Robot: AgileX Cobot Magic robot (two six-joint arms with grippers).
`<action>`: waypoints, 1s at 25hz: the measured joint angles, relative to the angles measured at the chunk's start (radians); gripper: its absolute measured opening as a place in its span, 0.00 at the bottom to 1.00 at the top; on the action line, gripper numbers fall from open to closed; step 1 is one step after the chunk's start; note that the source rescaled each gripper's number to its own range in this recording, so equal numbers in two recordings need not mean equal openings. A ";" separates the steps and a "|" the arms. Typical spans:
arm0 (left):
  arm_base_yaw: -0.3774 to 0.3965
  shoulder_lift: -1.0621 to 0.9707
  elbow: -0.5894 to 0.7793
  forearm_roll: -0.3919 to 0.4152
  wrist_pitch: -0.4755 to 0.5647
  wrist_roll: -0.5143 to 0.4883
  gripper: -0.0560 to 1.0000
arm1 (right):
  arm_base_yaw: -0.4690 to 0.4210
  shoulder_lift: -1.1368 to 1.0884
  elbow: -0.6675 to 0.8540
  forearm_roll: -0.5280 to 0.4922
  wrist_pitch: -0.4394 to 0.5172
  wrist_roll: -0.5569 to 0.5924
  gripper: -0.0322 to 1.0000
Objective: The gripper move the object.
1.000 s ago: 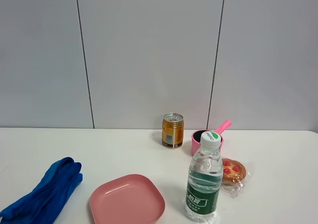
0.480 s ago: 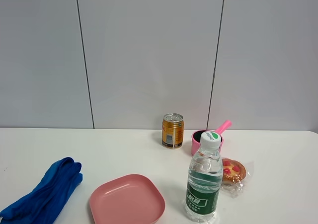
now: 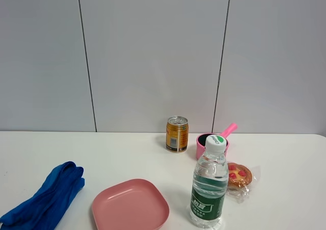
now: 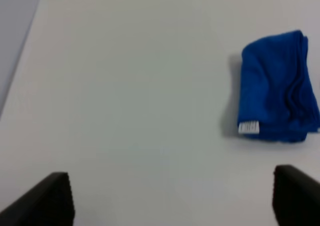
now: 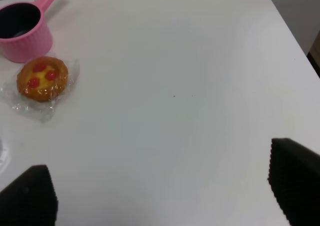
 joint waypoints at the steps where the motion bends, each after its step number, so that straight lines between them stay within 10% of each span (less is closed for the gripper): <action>1: 0.000 0.000 0.018 -0.001 0.000 0.000 0.85 | 0.000 0.000 0.000 0.000 0.000 0.000 1.00; 25: 0.009 0.000 0.108 -0.029 -0.157 -0.016 0.85 | 0.000 0.000 0.000 0.000 0.000 0.000 1.00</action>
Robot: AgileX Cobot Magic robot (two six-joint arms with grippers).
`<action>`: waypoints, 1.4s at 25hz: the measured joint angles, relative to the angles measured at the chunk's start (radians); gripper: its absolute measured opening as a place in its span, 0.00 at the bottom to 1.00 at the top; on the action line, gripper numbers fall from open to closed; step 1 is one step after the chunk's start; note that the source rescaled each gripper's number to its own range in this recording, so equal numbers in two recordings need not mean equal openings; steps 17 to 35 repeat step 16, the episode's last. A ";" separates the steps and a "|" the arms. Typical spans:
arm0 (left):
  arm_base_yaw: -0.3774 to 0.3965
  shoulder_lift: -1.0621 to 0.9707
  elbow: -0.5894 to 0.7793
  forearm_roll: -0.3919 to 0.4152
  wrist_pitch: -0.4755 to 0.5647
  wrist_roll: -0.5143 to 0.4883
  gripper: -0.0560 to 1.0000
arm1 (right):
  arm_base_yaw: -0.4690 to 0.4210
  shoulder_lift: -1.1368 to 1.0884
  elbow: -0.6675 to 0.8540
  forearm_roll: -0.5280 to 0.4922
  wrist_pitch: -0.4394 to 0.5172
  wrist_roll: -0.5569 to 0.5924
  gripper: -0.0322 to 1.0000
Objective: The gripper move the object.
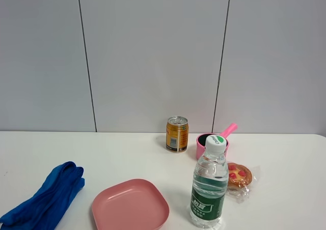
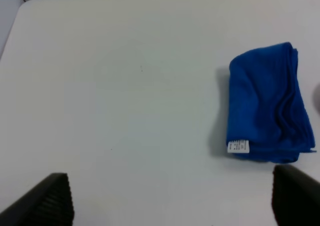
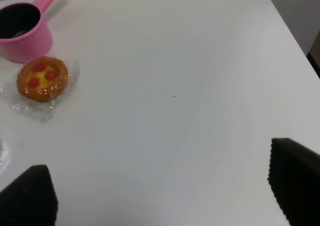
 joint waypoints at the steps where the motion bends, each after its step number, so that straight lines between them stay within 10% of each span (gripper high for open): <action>1: 0.000 0.000 0.000 0.000 0.000 0.000 0.85 | 0.000 0.000 0.000 0.000 0.000 0.000 1.00; 35: 0.000 0.000 0.000 -0.001 0.000 -0.002 0.85 | 0.000 0.000 0.000 0.000 0.000 0.000 1.00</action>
